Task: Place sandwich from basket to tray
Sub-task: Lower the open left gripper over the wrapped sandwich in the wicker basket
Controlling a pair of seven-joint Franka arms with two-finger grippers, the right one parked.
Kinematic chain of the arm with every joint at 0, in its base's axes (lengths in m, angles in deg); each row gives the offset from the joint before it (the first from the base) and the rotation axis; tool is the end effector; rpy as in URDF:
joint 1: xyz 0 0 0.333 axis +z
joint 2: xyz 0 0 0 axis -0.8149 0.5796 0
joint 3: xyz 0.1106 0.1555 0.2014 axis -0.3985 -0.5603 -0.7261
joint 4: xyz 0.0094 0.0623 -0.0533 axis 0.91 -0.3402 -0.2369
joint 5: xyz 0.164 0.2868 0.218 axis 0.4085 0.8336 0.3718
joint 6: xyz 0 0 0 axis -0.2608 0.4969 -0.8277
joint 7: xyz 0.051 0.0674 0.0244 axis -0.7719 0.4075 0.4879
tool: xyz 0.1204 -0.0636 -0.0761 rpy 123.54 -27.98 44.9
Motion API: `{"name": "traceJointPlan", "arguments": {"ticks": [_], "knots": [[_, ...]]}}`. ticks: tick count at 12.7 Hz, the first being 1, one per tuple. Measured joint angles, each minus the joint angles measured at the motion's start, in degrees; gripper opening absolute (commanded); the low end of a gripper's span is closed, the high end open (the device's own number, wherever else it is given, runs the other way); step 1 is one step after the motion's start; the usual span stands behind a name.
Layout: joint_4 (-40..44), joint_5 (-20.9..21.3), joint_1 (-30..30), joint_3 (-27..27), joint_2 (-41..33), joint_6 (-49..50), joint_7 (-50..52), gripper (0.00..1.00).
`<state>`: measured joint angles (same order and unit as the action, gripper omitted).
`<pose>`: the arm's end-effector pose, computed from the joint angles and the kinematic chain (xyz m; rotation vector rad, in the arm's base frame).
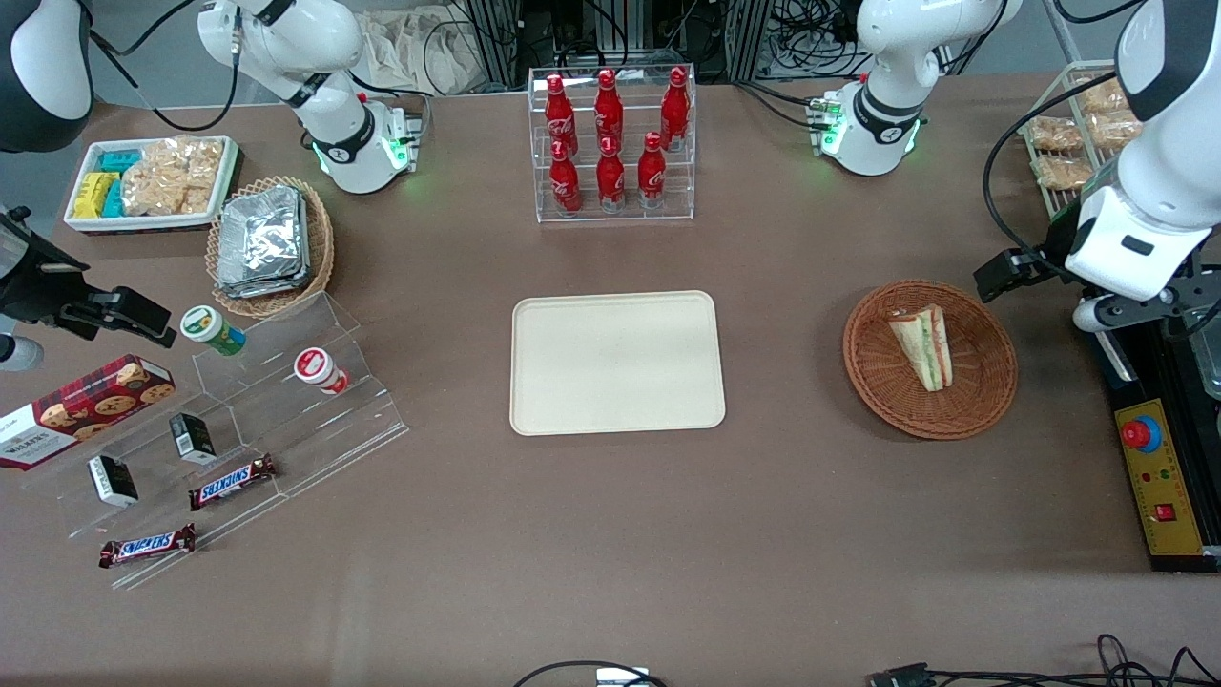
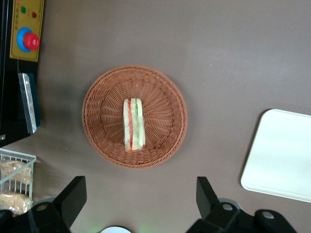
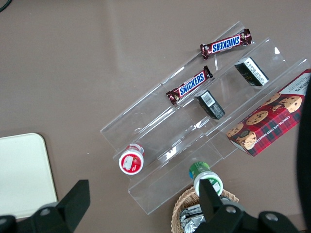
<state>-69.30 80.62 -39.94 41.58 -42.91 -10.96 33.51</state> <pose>0.5450 -0.0567 0.4888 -3.0493 -0.3369 0.1557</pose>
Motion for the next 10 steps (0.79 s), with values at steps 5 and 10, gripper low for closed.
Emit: {"name": "traceJointPlan", "arguments": {"ticks": [5,10], "knots": [[-12.3,0.3,1.0,-0.6,0.7,-8.7,0.0,1.00],[-25.3,0.3,1.3,-1.3,1.3,-21.9,0.1,1.00]]}}
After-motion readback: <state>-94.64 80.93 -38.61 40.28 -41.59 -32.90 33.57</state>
